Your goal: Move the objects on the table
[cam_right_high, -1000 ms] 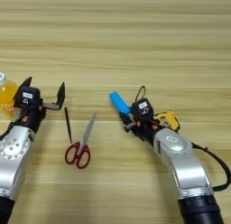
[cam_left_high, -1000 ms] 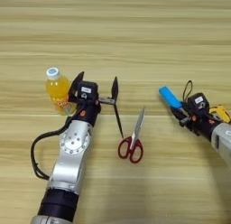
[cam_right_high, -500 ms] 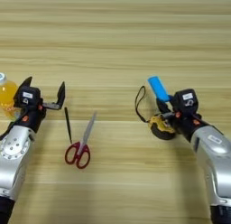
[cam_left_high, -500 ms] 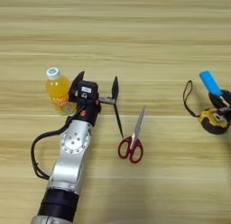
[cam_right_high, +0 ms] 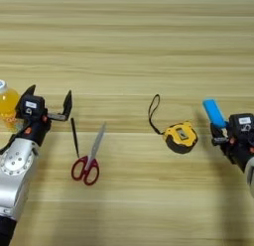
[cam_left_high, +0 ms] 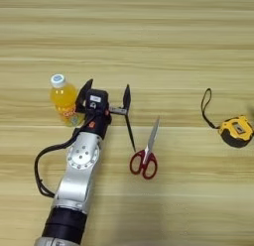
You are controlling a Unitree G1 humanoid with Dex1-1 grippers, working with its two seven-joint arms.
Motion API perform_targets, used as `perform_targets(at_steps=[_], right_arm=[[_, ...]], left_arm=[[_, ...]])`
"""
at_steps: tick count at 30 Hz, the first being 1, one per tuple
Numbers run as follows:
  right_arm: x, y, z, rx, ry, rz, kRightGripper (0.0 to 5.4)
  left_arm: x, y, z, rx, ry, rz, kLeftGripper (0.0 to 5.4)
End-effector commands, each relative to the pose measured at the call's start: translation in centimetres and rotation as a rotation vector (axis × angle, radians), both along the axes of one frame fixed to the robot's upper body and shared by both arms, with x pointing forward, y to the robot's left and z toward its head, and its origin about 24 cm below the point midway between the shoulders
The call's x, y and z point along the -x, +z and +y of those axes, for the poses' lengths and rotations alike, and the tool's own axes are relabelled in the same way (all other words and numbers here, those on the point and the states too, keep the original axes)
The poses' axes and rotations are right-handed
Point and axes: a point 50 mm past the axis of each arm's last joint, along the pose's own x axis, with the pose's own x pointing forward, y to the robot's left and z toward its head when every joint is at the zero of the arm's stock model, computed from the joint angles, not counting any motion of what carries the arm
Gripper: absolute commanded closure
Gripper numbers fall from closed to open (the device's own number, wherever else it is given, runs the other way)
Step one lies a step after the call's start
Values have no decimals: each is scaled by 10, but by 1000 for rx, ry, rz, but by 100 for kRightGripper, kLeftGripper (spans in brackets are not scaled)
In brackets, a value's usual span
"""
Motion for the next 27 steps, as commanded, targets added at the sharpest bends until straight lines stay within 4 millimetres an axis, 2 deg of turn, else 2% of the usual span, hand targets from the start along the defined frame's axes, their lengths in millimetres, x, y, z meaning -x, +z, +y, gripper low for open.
perform_targets(at_steps=[1,7,23,24,27], right_arm=[[2,-13,3,8,-5,63,399],[8,-30,3,22,-18,146,399],[10,-40,3,48,-18,199,399],[10,-40,3,52,-21,200,363],[9,-39,3,48,-28,191,337]], left_arm=[[-1,2,-1,-9,3,0,0],[0,3,-2,-9,2,0,0],[0,3,-1,-10,3,0,0],[0,3,-1,-10,3,0,0],[0,3,-1,-10,3,2,0]])
